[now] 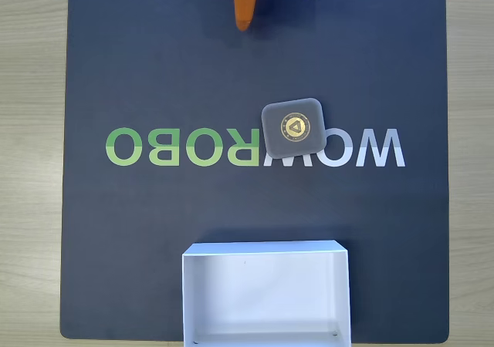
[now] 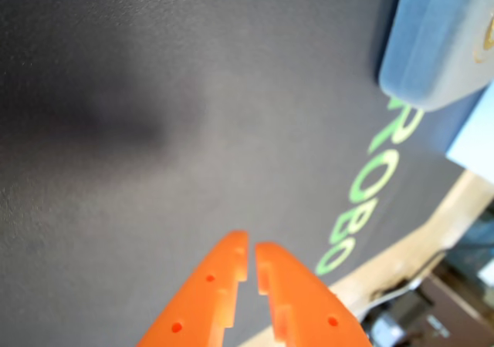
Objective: Grab the usb to bin
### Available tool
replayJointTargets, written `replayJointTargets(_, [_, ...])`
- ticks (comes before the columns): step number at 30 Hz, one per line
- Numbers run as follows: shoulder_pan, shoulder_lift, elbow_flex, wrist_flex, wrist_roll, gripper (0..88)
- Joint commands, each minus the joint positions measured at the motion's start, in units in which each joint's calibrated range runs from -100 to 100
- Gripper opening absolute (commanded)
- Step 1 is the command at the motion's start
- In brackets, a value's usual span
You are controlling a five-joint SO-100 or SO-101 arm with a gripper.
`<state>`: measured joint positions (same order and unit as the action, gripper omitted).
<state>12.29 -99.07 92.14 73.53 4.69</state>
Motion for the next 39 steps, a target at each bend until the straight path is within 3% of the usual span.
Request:
replayJointTargets(1, [-0.51, 0.01, -0.27, 0.1, -0.12, 1.0])
replayJointTargets(39, [-0.51, 2.3, -0.72, -1.47, -0.12, 1.0])
